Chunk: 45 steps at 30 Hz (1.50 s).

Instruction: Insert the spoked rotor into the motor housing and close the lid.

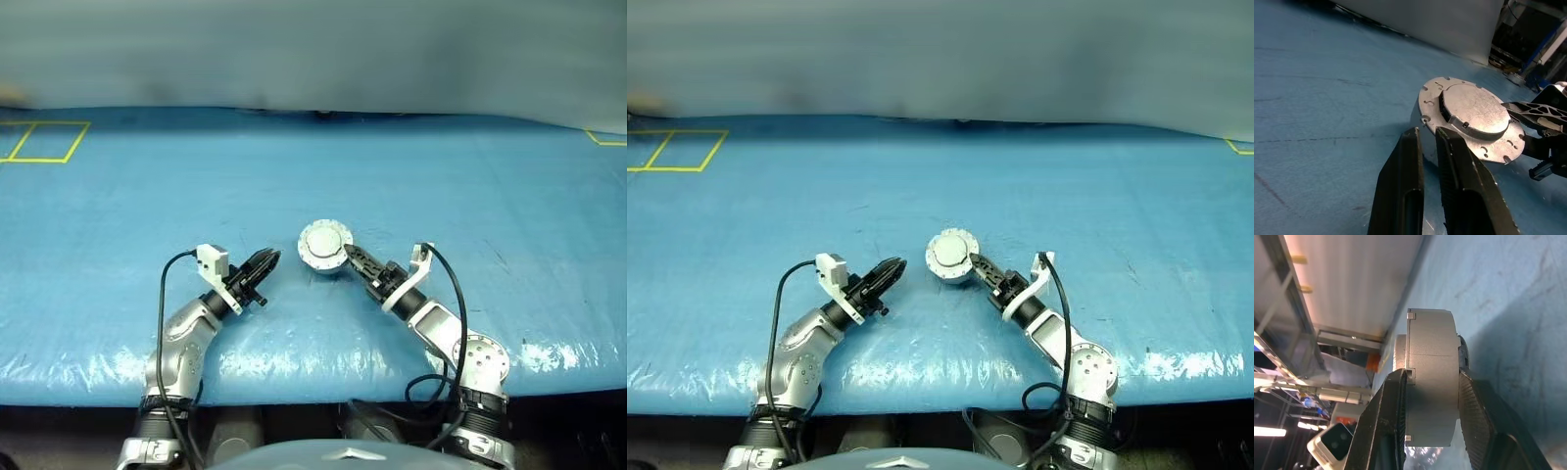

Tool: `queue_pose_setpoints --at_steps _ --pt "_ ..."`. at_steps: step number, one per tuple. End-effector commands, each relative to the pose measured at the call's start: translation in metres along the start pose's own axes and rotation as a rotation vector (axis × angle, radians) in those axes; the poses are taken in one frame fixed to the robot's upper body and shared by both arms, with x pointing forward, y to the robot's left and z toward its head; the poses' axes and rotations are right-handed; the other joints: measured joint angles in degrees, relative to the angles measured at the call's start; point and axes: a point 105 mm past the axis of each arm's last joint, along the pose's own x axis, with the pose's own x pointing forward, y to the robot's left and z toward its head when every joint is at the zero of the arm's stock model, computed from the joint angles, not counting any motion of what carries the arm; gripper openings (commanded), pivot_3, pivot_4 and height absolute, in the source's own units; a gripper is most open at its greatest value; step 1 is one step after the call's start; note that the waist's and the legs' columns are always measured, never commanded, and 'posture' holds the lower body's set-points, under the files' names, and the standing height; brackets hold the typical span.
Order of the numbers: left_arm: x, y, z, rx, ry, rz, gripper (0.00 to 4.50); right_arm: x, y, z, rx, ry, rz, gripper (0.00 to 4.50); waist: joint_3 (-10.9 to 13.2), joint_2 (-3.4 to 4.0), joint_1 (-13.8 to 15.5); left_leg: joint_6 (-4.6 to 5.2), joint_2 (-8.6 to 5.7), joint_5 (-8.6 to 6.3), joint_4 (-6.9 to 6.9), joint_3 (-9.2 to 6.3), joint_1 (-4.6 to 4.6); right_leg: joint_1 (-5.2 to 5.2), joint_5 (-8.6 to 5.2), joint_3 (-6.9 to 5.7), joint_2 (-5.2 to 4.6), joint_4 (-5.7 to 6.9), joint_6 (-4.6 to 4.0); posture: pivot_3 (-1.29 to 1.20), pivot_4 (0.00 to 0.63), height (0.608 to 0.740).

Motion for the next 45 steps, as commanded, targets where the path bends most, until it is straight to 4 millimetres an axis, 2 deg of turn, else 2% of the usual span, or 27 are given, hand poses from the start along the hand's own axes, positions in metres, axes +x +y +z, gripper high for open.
queue_pose_setpoints --at_steps 1,4,8,11,16,22,30,33,36,37,44,45 --pt "0.000 -0.007 0.023 -0.105 -0.138 -0.004 2.28 0.009 0.043 0.010 0.009 -0.056 0.192 1.18 0.0 0.00 0.0 0.00 0.00 0.00 0.02 0.00 -0.12 -0.12 0.02 0.00 0.00 0.00 0.02 0.00 0.150 0.740" --pt "-0.001 -0.018 0.030 -0.284 -0.192 -0.061 3.22 0.011 0.052 0.008 0.016 -0.049 0.231 1.18 0.0 0.02 0.0 0.00 -0.01 0.00 0.00 -0.01 -0.17 -0.16 0.01 -0.01 0.00 0.01 0.01 0.00 0.150 0.740" --pt "-0.003 -0.033 0.033 -0.465 -0.182 -0.169 4.48 0.013 0.055 0.004 0.021 -0.021 0.248 1.18 0.0 0.03 -0.1 0.00 -0.01 0.00 0.02 -0.01 -0.17 -0.16 0.01 -0.03 0.00 0.01 0.01 0.00 0.150 0.740" --pt "-0.004 -0.042 0.032 -0.600 -0.149 -0.234 4.48 0.014 0.057 0.001 0.030 0.000 0.260 1.18 0.0 0.03 -0.1 0.00 -0.01 0.00 0.04 -0.02 -0.16 -0.16 0.01 -0.04 0.01 0.02 0.01 0.00 0.150 0.740" --pt "-0.003 -0.043 0.027 -0.653 -0.101 -0.233 4.48 0.015 0.064 -0.015 0.053 0.064 0.300 1.18 0.0 0.03 -0.4 0.00 0.00 0.00 0.05 -0.04 -0.15 -0.16 0.01 -0.05 0.03 0.04 0.01 0.00 0.150 0.740" --pt "0.000 -0.040 0.022 -0.656 -0.080 -0.220 4.48 0.014 0.075 -0.034 0.056 0.147 0.353 1.18 0.0 0.03 -0.2 -0.01 0.00 0.01 0.05 -0.05 -0.15 -0.16 0.00 -0.06 0.03 0.04 -0.02 0.00 0.150 0.740" --pt "0.008 -0.045 0.021 -0.610 -0.076 -0.254 4.48 0.014 0.072 -0.046 0.034 0.208 0.330 1.18 0.0 0.03 -0.1 -0.02 -0.01 0.02 0.10 -0.06 -0.15 -0.14 0.01 -0.06 0.03 0.05 0.00 0.00 0.150 0.740" --pt "0.006 -0.049 0.022 -0.625 -0.095 -0.294 3.93 0.015 0.070 -0.042 0.029 0.187 0.317 1.18 0.0 0.03 0.0 -0.02 -0.02 0.02 0.10 -0.05 -0.17 -0.14 0.02 -0.06 0.02 0.04 -0.01 0.00 0.150 0.740" --pt "0.005 -0.045 0.022 -0.637 -0.118 -0.273 2.93 0.016 0.065 -0.038 0.023 0.166 0.291 1.18 0.0 0.03 -0.1 -0.02 -0.01 0.02 0.10 -0.06 -0.15 -0.14 0.02 -0.06 0.04 0.05 0.00 0.00 0.150 0.740" --pt "0.005 -0.044 0.022 -0.640 -0.121 -0.269 2.78 0.017 0.063 -0.037 0.022 0.162 0.285 1.18 0.0 0.02 0.0 -0.02 -0.01 0.02 0.10 -0.06 -0.16 -0.14 0.02 -0.06 0.03 0.06 0.00 0.00 0.150 0.740" --pt "0.006 -0.036 0.021 -0.669 -0.137 -0.200 2.72 0.022 0.053 -0.034 -0.051 0.137 0.230 1.18 0.0 0.02 -0.1 -0.02 -0.01 0.02 0.12 -0.06 -0.16 -0.13 0.02 -0.06 0.03 0.06 0.01 0.00 0.150 0.740" --pt "0.006 -0.034 0.021 -0.667 -0.141 -0.191 2.71 0.022 0.052 -0.033 -0.068 0.132 0.223 1.52 0.0 0.02 -0.1 -0.02 -0.01 0.02 0.13 -0.06 -0.16 -0.14 0.02 -0.06 0.03 0.06 0.02 0.00 0.150 0.740"
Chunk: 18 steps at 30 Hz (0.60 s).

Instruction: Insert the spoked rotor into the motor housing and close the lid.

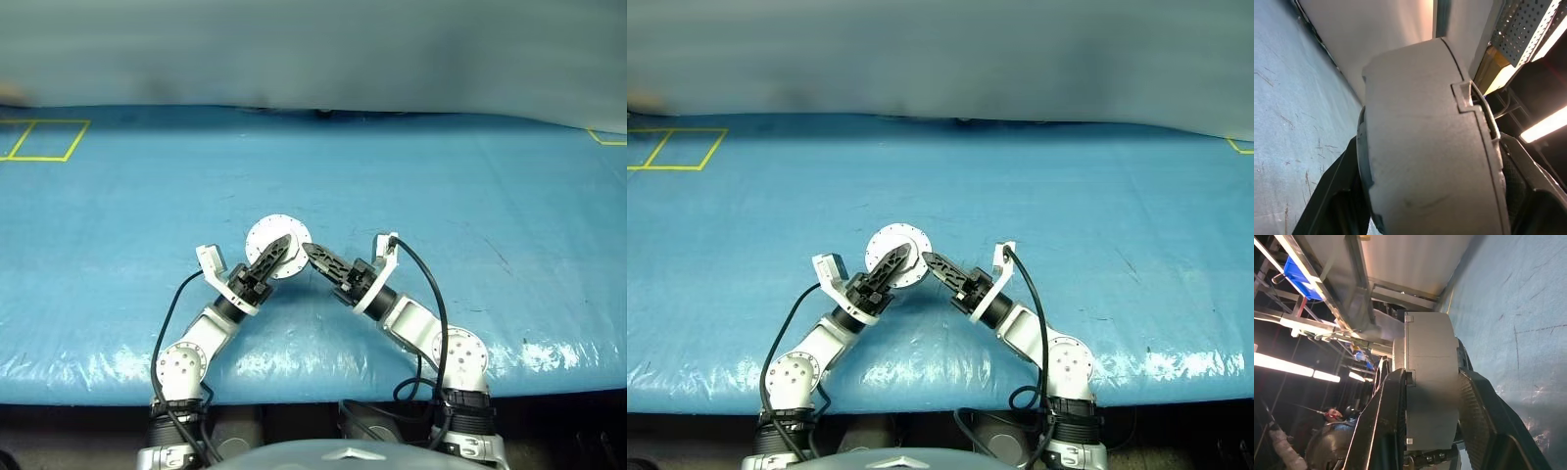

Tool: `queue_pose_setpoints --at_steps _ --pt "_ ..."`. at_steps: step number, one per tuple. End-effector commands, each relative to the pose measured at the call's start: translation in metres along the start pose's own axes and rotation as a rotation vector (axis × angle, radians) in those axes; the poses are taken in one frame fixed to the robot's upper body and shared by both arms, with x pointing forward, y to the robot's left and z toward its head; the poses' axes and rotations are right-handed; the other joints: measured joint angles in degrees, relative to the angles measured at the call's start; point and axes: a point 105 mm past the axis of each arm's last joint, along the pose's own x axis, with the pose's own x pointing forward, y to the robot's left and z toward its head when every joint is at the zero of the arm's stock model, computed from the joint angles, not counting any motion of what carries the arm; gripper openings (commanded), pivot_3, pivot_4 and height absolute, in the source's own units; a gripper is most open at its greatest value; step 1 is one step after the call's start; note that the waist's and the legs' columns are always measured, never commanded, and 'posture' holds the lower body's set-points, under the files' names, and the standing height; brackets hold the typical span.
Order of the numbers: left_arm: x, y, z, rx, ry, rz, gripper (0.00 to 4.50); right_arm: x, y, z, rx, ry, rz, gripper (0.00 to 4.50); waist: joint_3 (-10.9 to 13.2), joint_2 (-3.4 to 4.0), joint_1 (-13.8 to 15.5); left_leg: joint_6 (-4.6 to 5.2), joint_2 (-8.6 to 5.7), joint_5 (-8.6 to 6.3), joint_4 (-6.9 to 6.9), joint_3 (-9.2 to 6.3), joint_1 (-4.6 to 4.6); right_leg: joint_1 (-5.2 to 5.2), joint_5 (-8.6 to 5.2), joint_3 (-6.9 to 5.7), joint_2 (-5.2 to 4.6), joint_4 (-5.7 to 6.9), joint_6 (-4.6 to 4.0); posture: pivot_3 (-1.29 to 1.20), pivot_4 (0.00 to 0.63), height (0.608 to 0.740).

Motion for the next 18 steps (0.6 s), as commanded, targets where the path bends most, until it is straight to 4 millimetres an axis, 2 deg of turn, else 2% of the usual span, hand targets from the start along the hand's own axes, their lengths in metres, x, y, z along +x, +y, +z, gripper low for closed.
queue_pose_setpoints --at_steps 1,6,9,13,16,18 --pt "-0.002 -0.001 0.013 0.043 -0.041 0.014 2.71 0.003 0.005 0.017 -0.090 -0.072 0.011 1.94 0.0 0.00 0.0 0.00 0.00 0.00 0.00 0.00 0.00 0.00 0.00 0.00 0.00 0.00 0.00 0.00 0.150 0.740" --pt "-0.011 0.006 0.028 0.071 -0.112 0.069 2.71 0.004 -0.010 0.036 -0.232 -0.178 -0.120 3.49 0.0 0.00 0.0 0.00 0.00 0.00 0.00 0.00 0.01 0.00 0.01 0.00 0.01 0.01 0.01 0.00 0.150 0.740" --pt "-0.021 0.014 0.049 0.131 -0.208 0.144 2.71 0.001 -0.019 0.045 -0.279 -0.220 -0.187 3.49 0.0 0.00 0.0 -0.01 0.00 0.00 0.00 0.00 0.01 0.00 0.01 0.00 0.01 0.01 0.00 0.00 0.150 0.740" --pt "-0.028 0.031 0.080 0.174 -0.344 0.282 2.71 -0.002 -0.025 0.047 -0.320 -0.225 -0.223 3.49 0.0 -0.01 0.3 -0.02 0.00 0.01 0.01 0.00 0.01 0.00 0.02 0.00 0.00 0.03 0.00 0.00 0.150 0.740" --pt "-0.027 0.056 0.104 0.171 -0.408 0.459 2.71 -0.002 -0.026 0.046 -0.344 -0.215 -0.230 3.49 0.0 -0.04 0.8 -0.04 -0.01 0.03 0.08 -0.03 0.00 0.02 0.05 -0.01 0.01 0.04 0.03 0.00 0.150 0.740" --pt "-0.017 0.068 0.115 0.171 -0.396 0.533 2.71 -0.001 -0.026 0.042 -0.361 -0.195 -0.229 3.49 0.0 -0.06 1.1 -0.06 -0.04 0.04 0.15 -0.09 0.00 0.09 0.07 -0.06 0.00 0.05 0.06 0.00 0.150 0.740"
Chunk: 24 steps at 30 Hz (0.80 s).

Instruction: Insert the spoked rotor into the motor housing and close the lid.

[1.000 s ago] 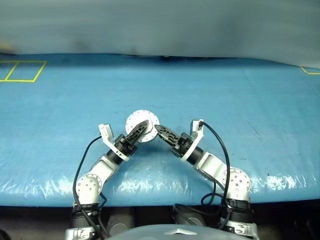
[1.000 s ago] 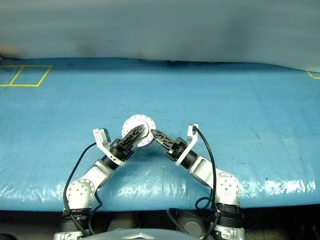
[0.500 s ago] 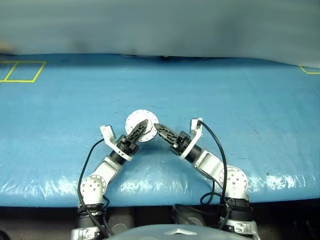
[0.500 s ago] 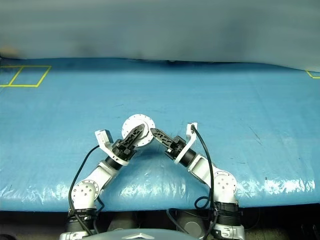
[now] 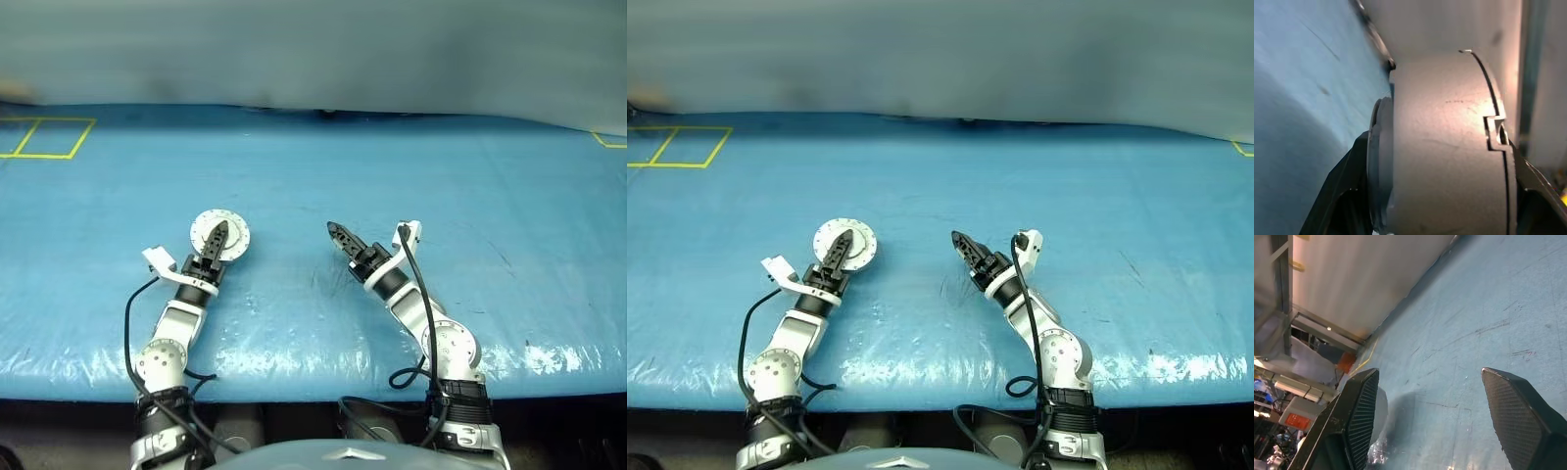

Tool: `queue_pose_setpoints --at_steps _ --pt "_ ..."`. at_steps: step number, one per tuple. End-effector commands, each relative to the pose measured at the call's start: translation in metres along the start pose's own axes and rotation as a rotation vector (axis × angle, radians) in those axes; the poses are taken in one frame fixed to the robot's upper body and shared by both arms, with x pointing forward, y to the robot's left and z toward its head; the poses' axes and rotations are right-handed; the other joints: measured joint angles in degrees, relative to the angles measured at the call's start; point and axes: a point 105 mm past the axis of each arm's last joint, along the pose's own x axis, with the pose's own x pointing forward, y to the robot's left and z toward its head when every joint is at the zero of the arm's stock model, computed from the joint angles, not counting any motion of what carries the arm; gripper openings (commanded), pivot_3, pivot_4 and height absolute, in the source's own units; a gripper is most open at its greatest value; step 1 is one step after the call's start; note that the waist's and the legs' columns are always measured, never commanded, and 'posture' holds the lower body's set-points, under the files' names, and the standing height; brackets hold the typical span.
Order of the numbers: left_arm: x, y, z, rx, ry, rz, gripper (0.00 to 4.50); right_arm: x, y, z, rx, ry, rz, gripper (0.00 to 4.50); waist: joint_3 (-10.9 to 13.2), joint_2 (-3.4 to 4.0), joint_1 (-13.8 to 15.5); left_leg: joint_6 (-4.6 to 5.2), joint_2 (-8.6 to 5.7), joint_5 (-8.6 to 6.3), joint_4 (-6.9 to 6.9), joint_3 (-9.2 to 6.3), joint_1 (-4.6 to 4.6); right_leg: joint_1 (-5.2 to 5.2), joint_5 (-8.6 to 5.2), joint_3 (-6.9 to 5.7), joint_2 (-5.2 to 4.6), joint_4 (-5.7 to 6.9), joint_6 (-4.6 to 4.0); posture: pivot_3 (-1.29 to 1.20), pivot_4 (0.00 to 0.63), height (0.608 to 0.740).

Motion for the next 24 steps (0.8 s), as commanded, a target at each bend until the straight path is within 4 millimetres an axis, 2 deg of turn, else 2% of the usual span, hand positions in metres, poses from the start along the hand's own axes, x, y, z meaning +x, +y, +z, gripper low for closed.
queue_pose_setpoints --at_steps 1,3,6,11,12,13,15,18,21,24 --pt "0.033 -0.007 0.019 0.046 -0.030 0.048 2.71 0.002 0.009 0.000 -0.043 0.003 0.046 3.49 0.0 -0.02 0.1 -0.01 -0.02 0.01 0.04 -0.03 -0.02 0.01 0.03 -0.01 0.00 0.00 0.05 0.00 0.150 0.740" --pt "0.048 -0.011 0.025 0.042 -0.046 0.060 2.71 0.001 0.009 -0.002 -0.052 0.013 0.049 3.49 0.0 -0.03 0.3 -0.02 -0.07 0.02 0.09 -0.03 -0.05 0.04 0.08 0.00 -0.04 -0.04 0.11 0.00 0.150 0.740" --pt "0.065 -0.005 0.035 0.053 -0.084 0.137 2.71 -0.001 0.009 -0.002 -0.066 0.017 0.047 3.49 0.0 -0.05 0.3 -0.03 -0.12 0.02 0.13 -0.02 -0.09 0.04 0.17 0.01 -0.08 -0.09 0.07 0.00 0.150 0.740" --pt "0.071 0.012 0.048 0.084 -0.160 0.264 2.71 -0.002 0.009 -0.001 -0.074 0.013 0.044 3.49 0.0 -0.05 -0.4 -0.04 -0.10 0.02 0.06 -0.02 -0.07 0.02 0.25 0.03 -0.05 -0.09 -0.16 0.00 0.150 0.740" --pt "0.069 0.017 0.049 0.110 -0.162 0.296 2.71 -0.002 0.008 -0.001 -0.075 0.013 0.043 3.49 0.0 -0.05 -0.4 -0.04 -0.09 0.02 0.03 -0.03 -0.06 0.01 0.24 0.02 -0.05 -0.07 -0.19 0.00 0.150 0.740" --pt "0.068 0.021 0.049 0.127 -0.165 0.317 2.93 -0.002 0.008 -0.001 -0.075 0.014 0.042 3.53 0.0 -0.05 -0.5 -0.04 -0.08 0.03 0.01 -0.04 -0.04 0.01 0.23 0.02 -0.04 -0.06 -0.20 0.00 0.150 0.740" --pt "0.062 0.030 0.051 0.146 -0.183 0.363 3.44 -0.002 0.008 -0.002 -0.076 0.020 0.041 3.54 0.0 -0.04 -0.6 -0.07 -0.08 0.04 -0.03 -0.03 0.03 0.02 0.22 0.03 -0.03 -0.02 -0.21 0.00 0.150 0.740" --pt "0.048 0.045 0.064 0.243 -0.263 0.479 4.38 -0.001 0.008 -0.004 -0.076 0.027 0.043 3.54 0.0 -0.02 -0.8 -0.10 -0.08 0.06 -0.03 -0.03 0.21 0.20 0.21 0.04 -0.03 0.00 -0.19 0.00 0.150 0.740" --pt "0.033 0.046 0.079 0.354 -0.342 0.530 4.45 0.000 0.008 -0.004 -0.077 0.030 0.043 3.54 0.0 -0.01 -1.3 -0.09 -0.07 0.05 -0.11 0.01 0.69 0.64 0.06 0.10 -0.02 -0.06 0.05 0.00 0.150 0.740" --pt "0.008 0.048 0.100 0.455 -0.453 0.616 4.45 0.000 0.005 -0.003 -0.083 0.032 0.035 3.54 0.0 -0.01 -1.3 -0.10 -0.06 0.06 -0.19 0.03 0.89 0.77 0.04 0.14 -0.01 -0.02 0.06 0.00 0.150 0.740"
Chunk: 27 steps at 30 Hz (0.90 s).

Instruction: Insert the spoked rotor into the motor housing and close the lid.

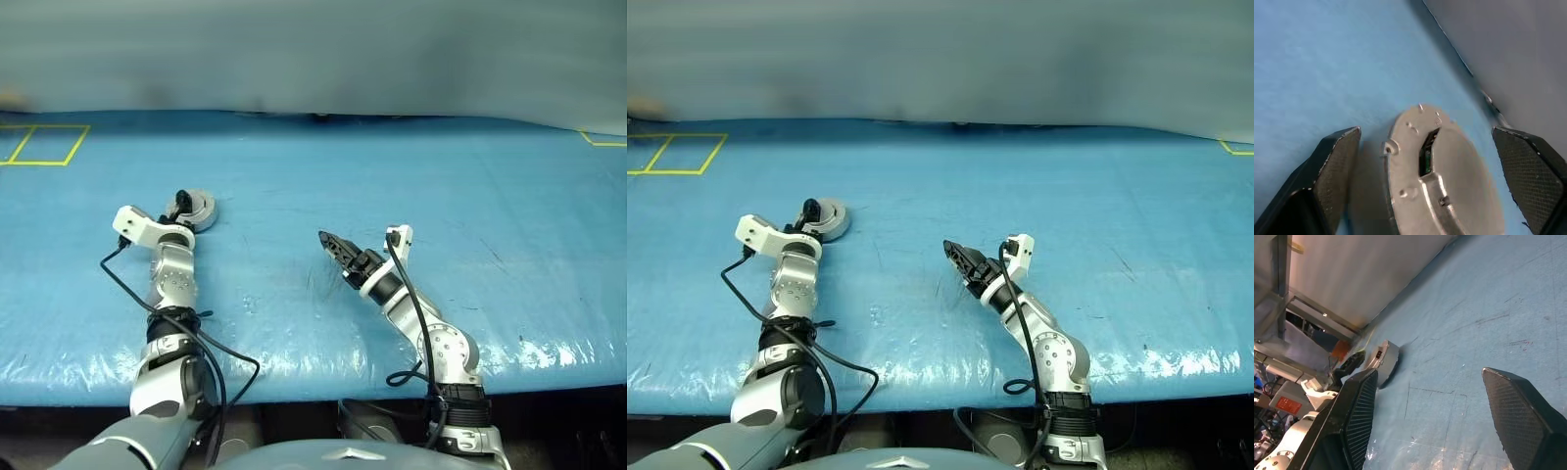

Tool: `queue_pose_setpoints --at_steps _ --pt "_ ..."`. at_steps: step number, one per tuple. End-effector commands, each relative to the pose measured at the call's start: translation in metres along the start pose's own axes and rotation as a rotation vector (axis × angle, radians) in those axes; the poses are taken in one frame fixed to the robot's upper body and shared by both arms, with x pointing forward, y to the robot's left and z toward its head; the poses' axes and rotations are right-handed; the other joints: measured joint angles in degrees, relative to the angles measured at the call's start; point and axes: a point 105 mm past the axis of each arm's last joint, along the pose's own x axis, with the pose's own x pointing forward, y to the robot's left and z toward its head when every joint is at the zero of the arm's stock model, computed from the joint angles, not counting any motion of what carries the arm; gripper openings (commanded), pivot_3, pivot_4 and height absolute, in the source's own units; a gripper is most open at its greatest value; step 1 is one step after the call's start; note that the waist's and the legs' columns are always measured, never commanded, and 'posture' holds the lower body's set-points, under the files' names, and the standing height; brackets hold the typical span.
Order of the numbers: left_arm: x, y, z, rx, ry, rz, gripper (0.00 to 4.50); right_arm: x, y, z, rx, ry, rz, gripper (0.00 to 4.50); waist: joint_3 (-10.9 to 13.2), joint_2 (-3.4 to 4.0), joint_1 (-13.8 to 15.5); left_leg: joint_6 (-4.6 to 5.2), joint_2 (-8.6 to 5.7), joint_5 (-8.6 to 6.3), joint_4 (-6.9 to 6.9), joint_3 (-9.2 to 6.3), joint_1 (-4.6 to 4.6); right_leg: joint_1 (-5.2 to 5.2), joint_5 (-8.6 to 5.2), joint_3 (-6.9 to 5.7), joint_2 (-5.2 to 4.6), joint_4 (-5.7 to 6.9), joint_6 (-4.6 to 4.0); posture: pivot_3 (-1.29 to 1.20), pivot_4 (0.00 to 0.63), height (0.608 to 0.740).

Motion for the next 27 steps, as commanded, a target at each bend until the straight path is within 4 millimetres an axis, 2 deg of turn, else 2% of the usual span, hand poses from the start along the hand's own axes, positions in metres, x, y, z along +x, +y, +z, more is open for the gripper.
queue_pose_setpoints --at_steps 1,3,5,7,10,12,14,17,20,23,26,27 --pt "-0.012 0.030 0.029 0.090 -0.130 0.143 4.45 0.002 0.005 0.008 -0.028 -0.022 0.021 3.54 0.0 0.00 0.1 -0.01 0.01 0.00 0.00 0.00 0.00 0.00 0.00 0.00 0.00 0.01 0.00 0.00 0.150 0.740" --pt "-0.019 0.037 0.041 0.145 -0.180 0.178 4.45 0.002 0.004 0.008 -0.078 -0.020 0.007 3.54 0.0 -0.01 0.3 -0.01 0.01 0.01 0.01 -0.01 -0.01 0.00 0.00 -0.01 0.00 0.02 0.00 0.00 0.150 0.740" --pt "-0.027 0.014 0.052 0.266 -0.241 0.026 4.45 0.003 0.002 0.014 -0.174 -0.047 -0.016 3.54 0.0 -0.02 0.4 -0.02 0.00 0.01 0.02 0.00 -0.05 -0.02 0.01 -0.02 -0.01 0.01 0.01 0.00 0.150 0.740" --pt "-0.036 -0.016 0.049 0.347 -0.241 -0.184 4.45 0.003 0.001 0.021 -0.291 -0.085 -0.017 3.54 0.0 -0.06 0.9 -0.04 -0.01 0.02 0.02 0.01 -0.09 -0.05 0.01 -0.02 -0.03 -0.02 0.01 0.00 0.150 0.740" --pt "-0.066 -0.065 0.022 0.473 -0.157 -0.585 4.45 0.000 -0.007 0.034 -0.585 -0.113 -0.057 3.54 0.0 -0.08 1.6 -0.10 -0.07 0.05 0.03 -0.01 -0.17 -0.06 0.02 -0.09 -0.11 -0.06 0.03 0.00 0.150 0.740" --pt "-0.091 -0.082 -0.002 0.558 -0.067 -0.805 4.45 -0.003 -0.019 0.043 -0.722 -0.115 -0.098 3.54 0.0 -0.07 1.6 -0.11 -0.12 0.06 0.04 0.05 -0.16 -0.03 0.05 -0.06 -0.19 -0.10 0.08 0.00 0.150 0.740" --pt "-0.117 -0.091 -0.025 0.612 0.031 -0.996 4.45 -0.008 -0.031 0.045 -0.802 -0.044 -0.098 3.54 0.0 -0.05 1.3 -0.10 -0.12 0.05 0.03 0.13 -0.12 -0.02 0.05 0.01 -0.19 -0.13 0.09 0.00 0.150 0.740" --pt "-0.139 -0.095 -0.042 0.623 0.123 -1.151 4.45 -0.012 -0.042 0.047 -0.892 0.016 -0.120 3.54 0.0 -0.05 0.9 -0.09 -0.04 0.05 -0.03 0.15 -0.08 -0.07 0.01 0.04 -0.11 -0.09 0.00 0.00 0.150 0.740" --pt "-0.153 -0.085 -0.068 0.766 0.253 -1.265 4.45 -0.018 -0.050 0.051 -0.916 0.066 -0.113 3.54 0.0 -0.02 0.7 -0.08 0.11 0.05 -0.10 0.11 -0.02 -0.16 -0.08 0.01 0.07 0.09 -0.18 0.00 0.150 0.740" --pt "-0.147 -0.074 -0.078 0.891 0.264 -1.271 4.45 -0.026 -0.052 0.052 -0.958 0.106 -0.074 3.54 0.0 0.01 0.6 -0.07 0.12 0.05 -0.10 0.11 0.08 -0.10 -0.11 0.02 0.08 0.14 -0.22 0.00 0.150 0.740" --pt "-0.146 -0.072 -0.081 0.928 0.264 -1.283 4.45 -0.031 -0.050 0.053 -0.967 0.116 -0.042 3.54 0.0 0.00 0.7 -0.07 0.07 0.04 -0.05 0.14 0.04 -0.04 -0.09 0.04 0.00 0.02 -0.18 0.00 0.150 0.740" --pt "-0.146 -0.072 -0.082 0.923 0.263 -1.285 4.49 -0.033 -0.048 0.052 -0.968 0.127 -0.020 3.72 0.0 0.00 0.7 -0.07 0.07 0.04 -0.05 0.15 0.03 -0.03 -0.08 0.04 -0.01 -0.03 -0.16 0.00 0.150 0.740"
